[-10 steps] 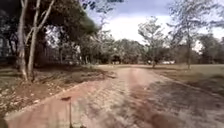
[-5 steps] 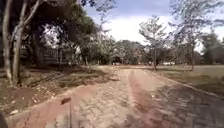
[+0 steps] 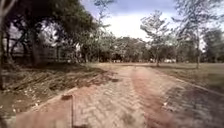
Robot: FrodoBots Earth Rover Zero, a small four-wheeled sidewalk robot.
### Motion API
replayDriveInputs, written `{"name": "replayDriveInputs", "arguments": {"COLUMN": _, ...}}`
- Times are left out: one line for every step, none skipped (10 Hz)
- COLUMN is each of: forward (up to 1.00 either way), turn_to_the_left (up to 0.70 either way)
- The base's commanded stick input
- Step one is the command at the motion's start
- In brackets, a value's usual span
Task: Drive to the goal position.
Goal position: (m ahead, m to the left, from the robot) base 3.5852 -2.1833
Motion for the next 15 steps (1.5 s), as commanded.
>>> {"name": "replayDriveInputs", "arguments": {"forward": 0.85, "turn_to_the_left": 0.00}}
{"name": "replayDriveInputs", "arguments": {"forward": 0.85, "turn_to_the_left": 0.00}}
{"name": "replayDriveInputs", "arguments": {"forward": 0.85, "turn_to_the_left": 0.00}}
{"name": "replayDriveInputs", "arguments": {"forward": 0.85, "turn_to_the_left": 0.00}}
{"name": "replayDriveInputs", "arguments": {"forward": 0.85, "turn_to_the_left": 0.00}}
{"name": "replayDriveInputs", "arguments": {"forward": 0.85, "turn_to_the_left": 0.00}}
{"name": "replayDriveInputs", "arguments": {"forward": 0.85, "turn_to_the_left": 0.00}}
{"name": "replayDriveInputs", "arguments": {"forward": 0.85, "turn_to_the_left": 0.00}}
{"name": "replayDriveInputs", "arguments": {"forward": 0.85, "turn_to_the_left": 0.00}}
{"name": "replayDriveInputs", "arguments": {"forward": 0.85, "turn_to_the_left": 0.00}}
{"name": "replayDriveInputs", "arguments": {"forward": 0.85, "turn_to_the_left": 0.00}}
{"name": "replayDriveInputs", "arguments": {"forward": 0.85, "turn_to_the_left": 0.00}}
{"name": "replayDriveInputs", "arguments": {"forward": 0.85, "turn_to_the_left": 0.00}}
{"name": "replayDriveInputs", "arguments": {"forward": 0.85, "turn_to_the_left": 0.00}}
{"name": "replayDriveInputs", "arguments": {"forward": 0.85, "turn_to_the_left": 0.00}}
